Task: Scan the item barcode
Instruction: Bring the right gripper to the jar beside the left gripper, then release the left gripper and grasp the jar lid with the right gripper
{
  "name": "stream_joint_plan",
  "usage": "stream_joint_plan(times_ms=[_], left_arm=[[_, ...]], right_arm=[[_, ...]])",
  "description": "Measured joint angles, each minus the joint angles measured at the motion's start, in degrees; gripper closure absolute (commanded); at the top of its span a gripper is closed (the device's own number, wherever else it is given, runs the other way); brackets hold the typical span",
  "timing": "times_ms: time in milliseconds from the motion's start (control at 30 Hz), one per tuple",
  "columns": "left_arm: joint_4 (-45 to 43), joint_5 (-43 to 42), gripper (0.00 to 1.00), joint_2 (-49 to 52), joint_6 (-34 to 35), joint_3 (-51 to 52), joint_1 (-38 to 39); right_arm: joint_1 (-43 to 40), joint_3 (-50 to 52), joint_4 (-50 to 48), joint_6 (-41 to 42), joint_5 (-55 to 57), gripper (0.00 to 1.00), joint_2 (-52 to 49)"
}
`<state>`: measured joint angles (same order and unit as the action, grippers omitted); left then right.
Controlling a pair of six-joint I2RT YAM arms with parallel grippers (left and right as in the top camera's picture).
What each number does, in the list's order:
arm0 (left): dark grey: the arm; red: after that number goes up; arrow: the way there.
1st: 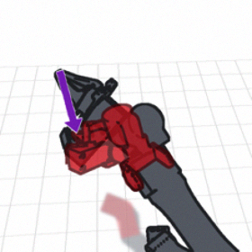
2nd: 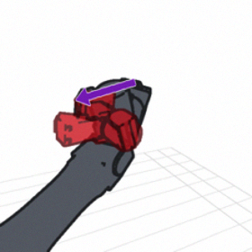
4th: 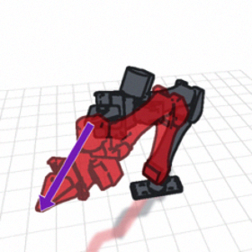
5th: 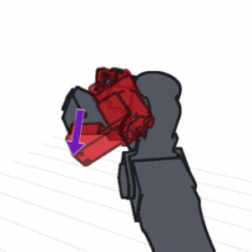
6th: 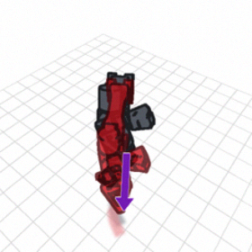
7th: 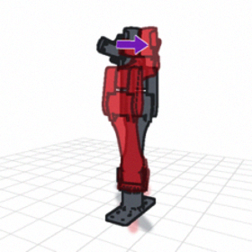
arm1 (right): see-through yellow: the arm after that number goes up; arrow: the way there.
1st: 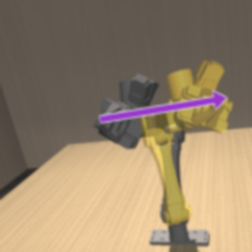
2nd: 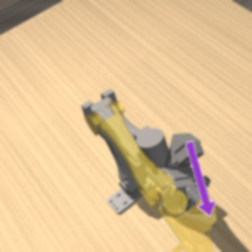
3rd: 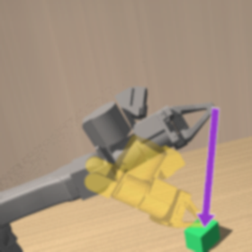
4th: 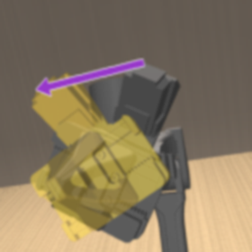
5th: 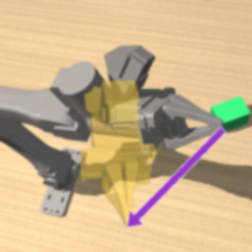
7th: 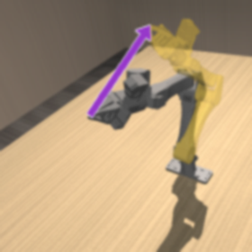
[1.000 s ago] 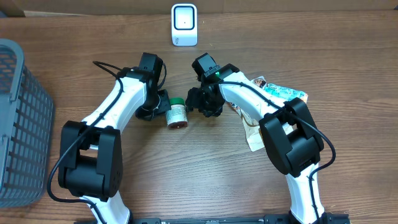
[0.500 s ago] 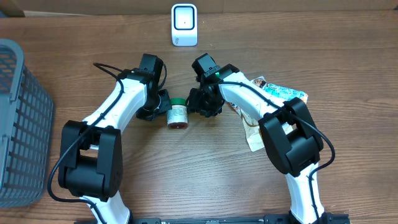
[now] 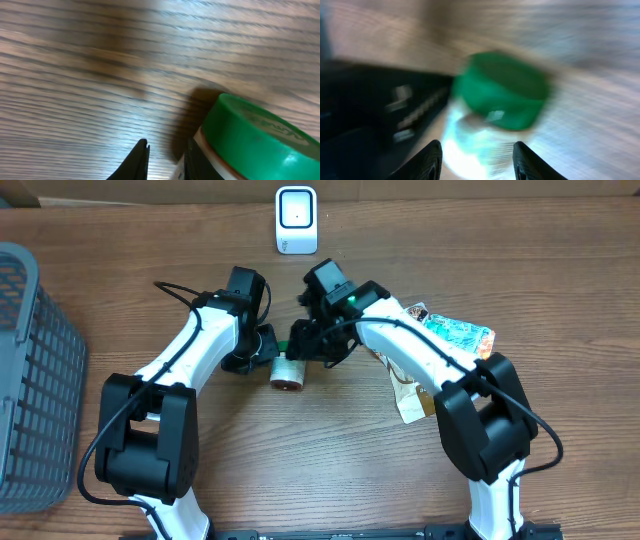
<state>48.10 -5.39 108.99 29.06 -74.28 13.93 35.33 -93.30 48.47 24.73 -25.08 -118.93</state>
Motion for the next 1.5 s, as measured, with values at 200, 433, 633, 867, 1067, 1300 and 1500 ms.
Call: stream_joint_plan(times_ms=[200, 433, 633, 867, 1067, 1300, 1500], left_arm=[[-0.1, -0.5, 0.83, 0.0, 0.5, 0.0, 0.2], [-0.1, -0.4, 0.80, 0.0, 0.6, 0.0, -0.6], [0.1, 0.2, 0.67, 0.0, 0.4, 0.0, -6.3], [0.0, 2.8, 0.34, 0.0, -0.4, 0.0, -13.7], [-0.6, 7.0, 0.28, 0.0, -0.5, 0.0, -14.1], [-0.7, 8.7, 0.25, 0.0, -0.5, 0.0, -14.1], [-0.8, 9.1, 0.20, 0.0, -0.5, 0.0, -14.1]], right_arm=[[0.7, 0.0, 0.6, -0.4, -0.7, 0.48, 1.1], [0.7, 0.0, 2.2, 1.4, 1.6, 0.37, 1.1], [0.8, 0.0, 2.2, 7.2, 7.5, 0.28, 1.1], [1.9, 0.0, 0.1, 13.7, 13.2, 0.24, 1.1], [4.1, 0.0, -2.0, 16.1, 14.0, 0.25, 1.1], [4.3, 0.0, -2.8, 17.0, 14.9, 0.27, -0.4], [4.2, 0.0, -3.0, 17.3, 15.0, 0.31, -1.6]])
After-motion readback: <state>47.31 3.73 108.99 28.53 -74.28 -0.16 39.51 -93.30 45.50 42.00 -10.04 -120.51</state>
